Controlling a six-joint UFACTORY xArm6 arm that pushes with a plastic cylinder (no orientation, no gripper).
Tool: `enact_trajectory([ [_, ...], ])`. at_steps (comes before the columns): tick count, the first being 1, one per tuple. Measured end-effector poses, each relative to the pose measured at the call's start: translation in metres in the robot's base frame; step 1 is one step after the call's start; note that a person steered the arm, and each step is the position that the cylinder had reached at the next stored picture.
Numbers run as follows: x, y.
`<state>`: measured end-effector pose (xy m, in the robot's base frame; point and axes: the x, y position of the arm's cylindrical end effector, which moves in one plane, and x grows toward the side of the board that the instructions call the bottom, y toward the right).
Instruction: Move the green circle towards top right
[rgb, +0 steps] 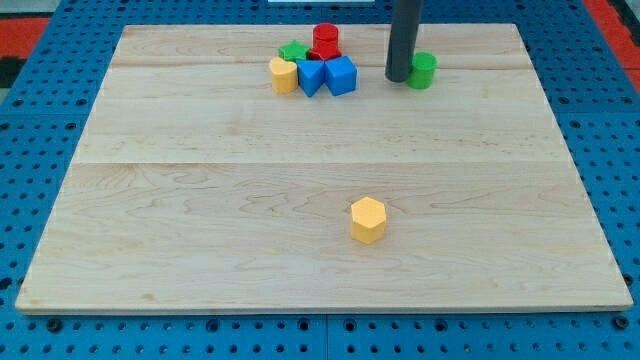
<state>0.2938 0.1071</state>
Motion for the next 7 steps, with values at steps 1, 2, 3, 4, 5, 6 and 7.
enact_trajectory([
  [1, 0.001, 0.018],
  [2, 0.003, 0.044],
  [3, 0.003, 0.061],
  [4, 0.008, 0.064],
  [5, 0.025, 0.065],
  [6, 0.019, 0.083],
  [7, 0.003, 0.089],
])
